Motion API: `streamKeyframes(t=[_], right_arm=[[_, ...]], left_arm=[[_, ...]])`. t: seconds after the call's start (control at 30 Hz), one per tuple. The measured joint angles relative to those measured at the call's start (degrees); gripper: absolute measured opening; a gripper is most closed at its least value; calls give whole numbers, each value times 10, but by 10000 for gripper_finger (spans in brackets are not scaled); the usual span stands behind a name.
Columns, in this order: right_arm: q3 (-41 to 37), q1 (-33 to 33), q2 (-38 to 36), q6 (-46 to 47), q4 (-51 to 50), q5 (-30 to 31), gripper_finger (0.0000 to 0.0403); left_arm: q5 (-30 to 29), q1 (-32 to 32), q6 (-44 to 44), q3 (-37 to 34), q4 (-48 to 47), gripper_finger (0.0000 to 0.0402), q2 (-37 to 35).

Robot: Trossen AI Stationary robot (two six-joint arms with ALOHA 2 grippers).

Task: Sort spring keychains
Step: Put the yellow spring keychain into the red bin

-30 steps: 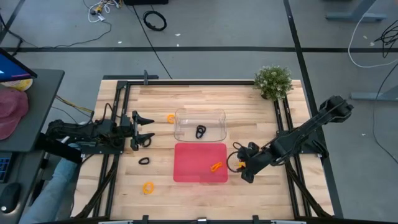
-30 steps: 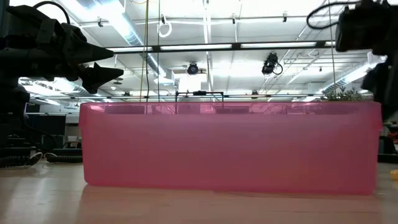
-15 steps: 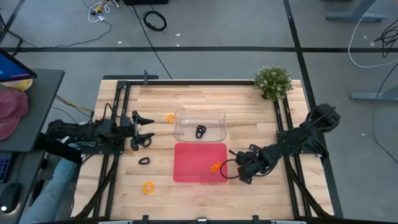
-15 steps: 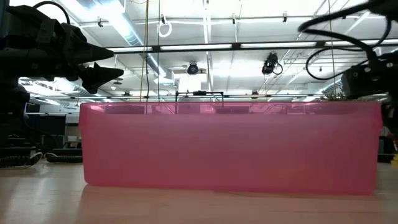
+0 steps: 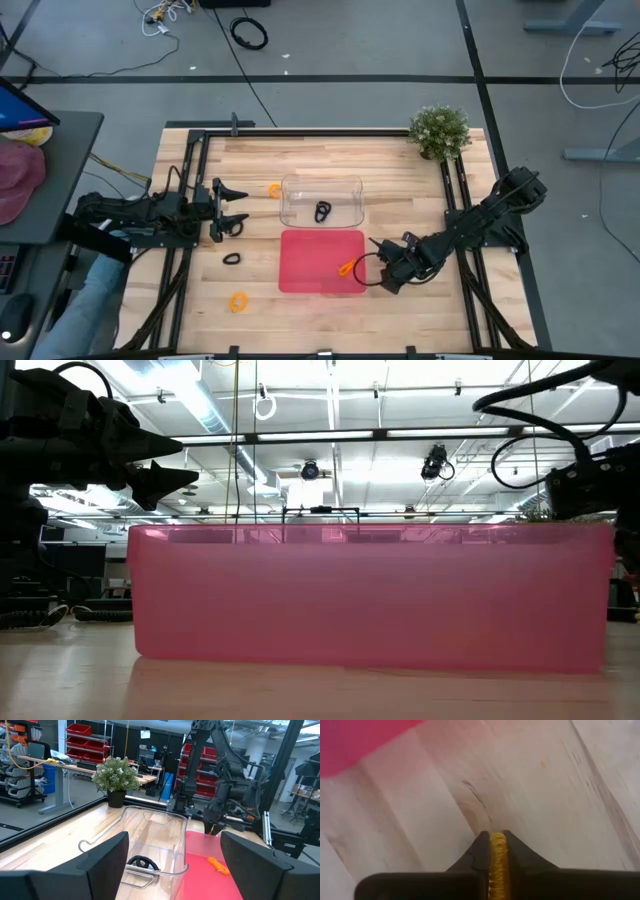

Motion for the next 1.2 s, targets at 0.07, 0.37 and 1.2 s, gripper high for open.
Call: streamKeyframes(t=[0.07,0.37,1.2], right_arm=[[12,-2,-3,3,-22,-12,22],[119,0,-78,-13,-220,82,20],[139,-148,-74,-461,388,-11,25]], left_arm=[[0,0,0,0,0,321,0],[0,0,0,0,-1,321,0],[0,0,0,0,-1,321,0]])
